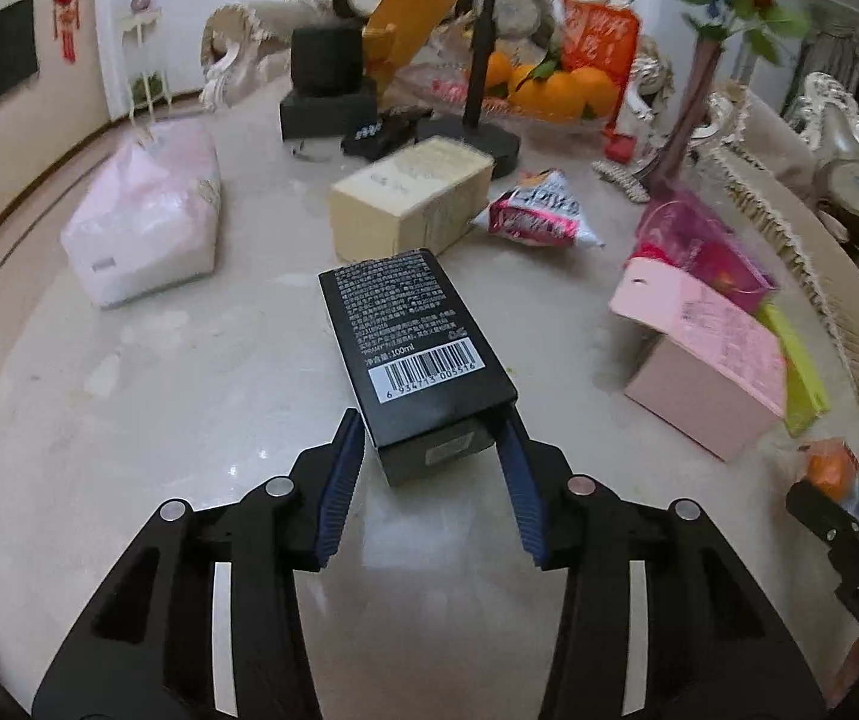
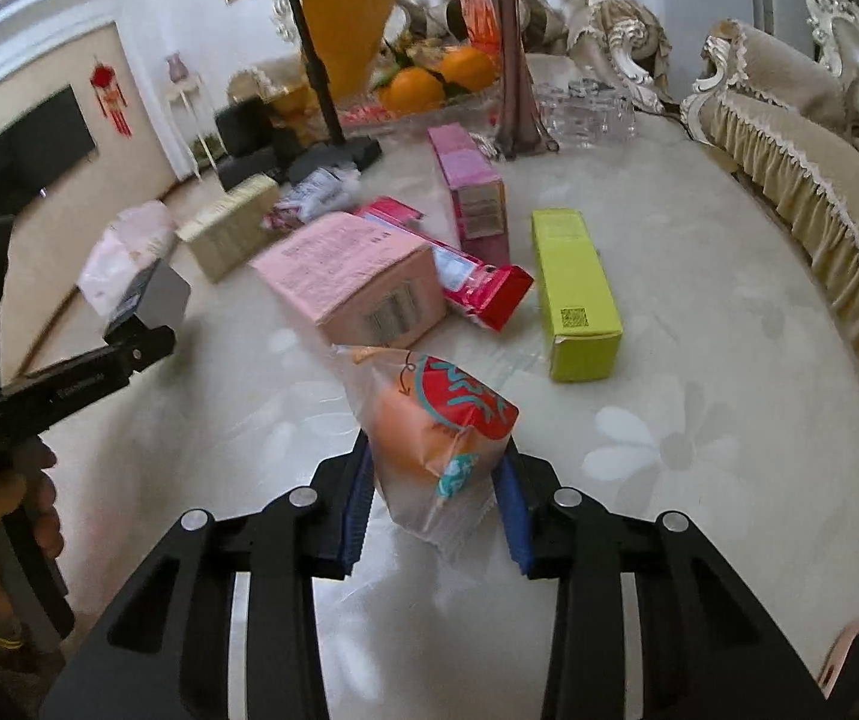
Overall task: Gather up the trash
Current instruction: 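Grasp the black box with the left tool while the right tool grasps the orange snack bag, then carry the black box and orange bag to the wastebasket and release both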
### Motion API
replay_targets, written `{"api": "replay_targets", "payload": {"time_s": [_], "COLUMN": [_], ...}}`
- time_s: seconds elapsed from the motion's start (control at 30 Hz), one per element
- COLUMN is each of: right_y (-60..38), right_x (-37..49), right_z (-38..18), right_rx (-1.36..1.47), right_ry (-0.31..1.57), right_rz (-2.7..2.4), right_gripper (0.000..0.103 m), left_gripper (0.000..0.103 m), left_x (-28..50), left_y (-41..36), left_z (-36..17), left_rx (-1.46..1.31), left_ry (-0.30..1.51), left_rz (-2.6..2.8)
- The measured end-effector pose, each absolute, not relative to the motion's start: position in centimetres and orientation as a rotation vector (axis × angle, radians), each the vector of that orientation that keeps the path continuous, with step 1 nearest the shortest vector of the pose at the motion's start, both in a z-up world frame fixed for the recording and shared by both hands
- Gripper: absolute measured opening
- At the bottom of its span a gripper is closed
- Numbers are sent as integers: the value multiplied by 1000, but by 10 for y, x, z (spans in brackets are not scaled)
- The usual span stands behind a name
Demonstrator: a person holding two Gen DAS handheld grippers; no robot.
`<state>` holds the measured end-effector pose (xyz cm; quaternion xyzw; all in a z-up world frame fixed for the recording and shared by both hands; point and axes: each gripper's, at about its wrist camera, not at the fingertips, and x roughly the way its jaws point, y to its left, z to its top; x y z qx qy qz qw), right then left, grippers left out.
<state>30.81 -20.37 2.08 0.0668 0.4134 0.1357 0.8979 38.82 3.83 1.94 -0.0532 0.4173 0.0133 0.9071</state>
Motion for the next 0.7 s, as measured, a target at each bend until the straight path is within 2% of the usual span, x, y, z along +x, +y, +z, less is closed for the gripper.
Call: {"api": "replay_targets", "payload": {"time_s": [0.23, 0.43, 0.7], "right_y": [-212, -217, -210], "right_x": [233, 140, 17], "right_z": [48, 57, 37], "right_rx": [223, 248, 274], "right_ry": [744, 706, 847], "right_rz": [379, 468, 574], "right_gripper": [35, 35, 35], "left_gripper": [45, 45, 45], "left_x": [307, 192, 45], "left_y": [39, 25, -3], "left_z": [55, 65, 44], "left_rx": [-155, -146, -56], "left_ry": [752, 679, 738], "left_rz": [-100, -261, -433]}}
